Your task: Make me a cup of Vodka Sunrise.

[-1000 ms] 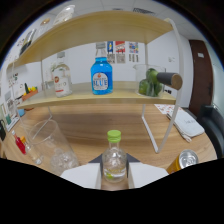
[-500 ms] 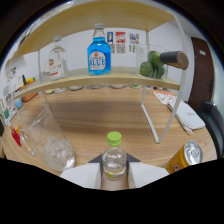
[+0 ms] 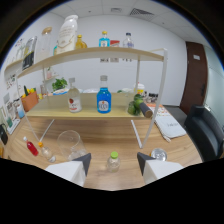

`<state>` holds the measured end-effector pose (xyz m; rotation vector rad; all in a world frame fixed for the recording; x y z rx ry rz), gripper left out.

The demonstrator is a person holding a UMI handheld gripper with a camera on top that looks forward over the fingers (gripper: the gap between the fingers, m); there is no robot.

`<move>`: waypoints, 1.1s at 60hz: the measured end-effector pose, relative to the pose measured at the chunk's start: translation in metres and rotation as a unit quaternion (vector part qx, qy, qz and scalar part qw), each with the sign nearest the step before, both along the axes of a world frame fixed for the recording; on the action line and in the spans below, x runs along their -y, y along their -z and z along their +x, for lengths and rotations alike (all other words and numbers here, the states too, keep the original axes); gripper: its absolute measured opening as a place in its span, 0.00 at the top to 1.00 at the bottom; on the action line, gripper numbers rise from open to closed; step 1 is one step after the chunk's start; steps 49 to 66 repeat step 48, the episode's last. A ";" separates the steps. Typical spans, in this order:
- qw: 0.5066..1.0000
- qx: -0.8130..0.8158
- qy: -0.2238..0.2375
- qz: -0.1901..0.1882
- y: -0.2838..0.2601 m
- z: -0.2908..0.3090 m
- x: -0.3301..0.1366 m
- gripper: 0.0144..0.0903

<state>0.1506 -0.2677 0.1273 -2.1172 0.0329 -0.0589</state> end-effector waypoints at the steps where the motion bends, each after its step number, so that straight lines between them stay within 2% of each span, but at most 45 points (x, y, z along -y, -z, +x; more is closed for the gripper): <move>1: 1.000 0.000 0.001 0.000 -0.004 -0.002 0.004 0.06; 14: 1.000 -0.018 0.007 -0.013 -0.042 -0.043 0.050 0.06; 32: 0.999 -0.034 0.012 -0.034 -0.043 -0.097 0.087 0.06; 41: 0.998 -0.027 0.016 -0.047 -0.038 -0.104 0.095 0.05; 66: 0.999 -0.024 0.013 -0.043 -0.040 -0.109 0.095 0.06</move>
